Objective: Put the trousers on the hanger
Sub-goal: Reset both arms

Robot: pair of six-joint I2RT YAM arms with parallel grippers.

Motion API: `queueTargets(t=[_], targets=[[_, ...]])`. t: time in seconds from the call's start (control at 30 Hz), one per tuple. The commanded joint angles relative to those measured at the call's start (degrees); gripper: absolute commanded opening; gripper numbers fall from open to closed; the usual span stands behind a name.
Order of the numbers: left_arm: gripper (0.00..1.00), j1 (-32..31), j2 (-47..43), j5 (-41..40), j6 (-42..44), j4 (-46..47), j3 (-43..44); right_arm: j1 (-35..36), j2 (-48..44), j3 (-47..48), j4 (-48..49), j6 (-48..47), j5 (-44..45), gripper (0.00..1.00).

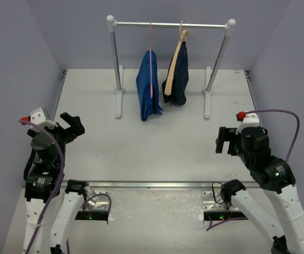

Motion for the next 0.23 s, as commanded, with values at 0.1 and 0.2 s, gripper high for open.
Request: queueTargets(t=[0.1, 0.2], targets=[[1.00, -1.3, -0.6, -1.0, 1.8, 5.2, -1.4, 0.1, -0.8, -4.1, 4.9, 2.1, -1.2, 0.99], [1.00, -1.4, 0.0, -0.7, 1.7, 5.5, -1.4, 0.1, -0.7, -5.1, 5.2, 2.5, -0.7, 0.99]])
